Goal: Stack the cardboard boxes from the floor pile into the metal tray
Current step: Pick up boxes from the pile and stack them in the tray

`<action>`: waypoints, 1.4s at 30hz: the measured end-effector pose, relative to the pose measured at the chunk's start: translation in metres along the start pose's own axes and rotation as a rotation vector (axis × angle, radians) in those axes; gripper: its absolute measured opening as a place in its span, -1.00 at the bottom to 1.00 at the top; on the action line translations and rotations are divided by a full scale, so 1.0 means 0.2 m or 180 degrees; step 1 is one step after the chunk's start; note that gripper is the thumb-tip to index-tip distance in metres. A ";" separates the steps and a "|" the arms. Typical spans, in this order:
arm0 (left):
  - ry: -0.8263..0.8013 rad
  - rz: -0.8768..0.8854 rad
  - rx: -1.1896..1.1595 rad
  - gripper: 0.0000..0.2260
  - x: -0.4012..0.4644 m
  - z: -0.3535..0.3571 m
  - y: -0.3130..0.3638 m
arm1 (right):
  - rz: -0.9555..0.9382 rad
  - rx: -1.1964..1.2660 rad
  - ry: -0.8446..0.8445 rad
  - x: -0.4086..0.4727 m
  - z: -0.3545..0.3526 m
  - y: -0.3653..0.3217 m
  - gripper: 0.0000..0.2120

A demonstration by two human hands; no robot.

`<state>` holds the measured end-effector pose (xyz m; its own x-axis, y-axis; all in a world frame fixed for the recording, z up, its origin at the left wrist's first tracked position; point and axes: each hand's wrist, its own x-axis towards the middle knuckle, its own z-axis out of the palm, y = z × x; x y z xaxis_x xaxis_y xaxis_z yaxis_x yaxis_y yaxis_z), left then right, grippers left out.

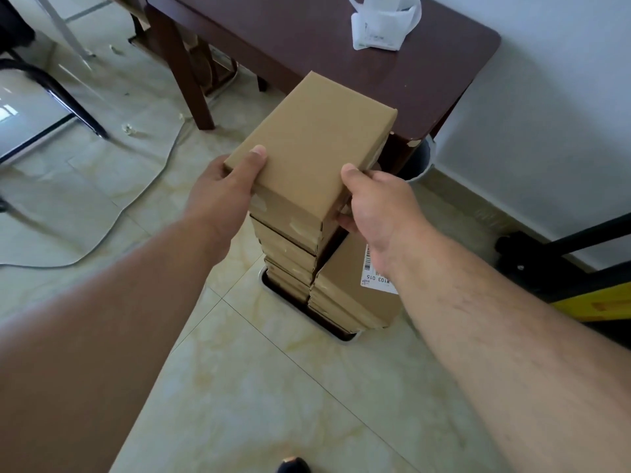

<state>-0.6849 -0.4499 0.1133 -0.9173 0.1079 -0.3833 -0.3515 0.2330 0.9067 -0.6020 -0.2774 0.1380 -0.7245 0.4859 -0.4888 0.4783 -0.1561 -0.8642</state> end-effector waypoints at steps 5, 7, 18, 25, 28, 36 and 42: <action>-0.0031 -0.0023 0.0125 -0.55 0.08 -0.01 -0.05 | 0.0001 -0.0019 -0.0038 0.10 0.04 0.04 -0.73; -0.0027 -0.0031 0.0183 -0.61 0.09 -0.02 -0.07 | 0.0019 -0.0029 -0.0020 0.12 0.06 0.06 -0.73; -0.0091 -0.0082 0.0161 -0.77 0.12 -0.03 -0.12 | 0.0184 -0.0001 0.0026 0.10 0.08 0.11 -0.72; -0.0131 -0.0050 0.0210 -0.70 0.10 -0.01 -0.12 | 0.0158 -0.0071 0.0087 0.09 0.06 0.12 -0.74; -0.0105 -0.0007 0.0313 -0.67 0.08 0.00 -0.12 | 0.0186 -0.0032 0.0138 0.09 0.06 0.13 -0.76; -0.0125 -0.0062 0.0323 -0.71 0.05 0.02 -0.09 | 0.0305 0.0003 0.0149 0.05 0.03 0.13 -0.73; -0.0030 -0.0101 0.0131 -0.67 0.04 0.02 -0.14 | 0.0367 -0.0036 0.0094 0.00 -0.04 0.14 -0.72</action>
<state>-0.6819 -0.4519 0.0838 -0.9039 0.1090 -0.4136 -0.3722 0.2760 0.8861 -0.5851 -0.2746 0.1146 -0.6494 0.4905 -0.5810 0.5633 -0.2030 -0.8010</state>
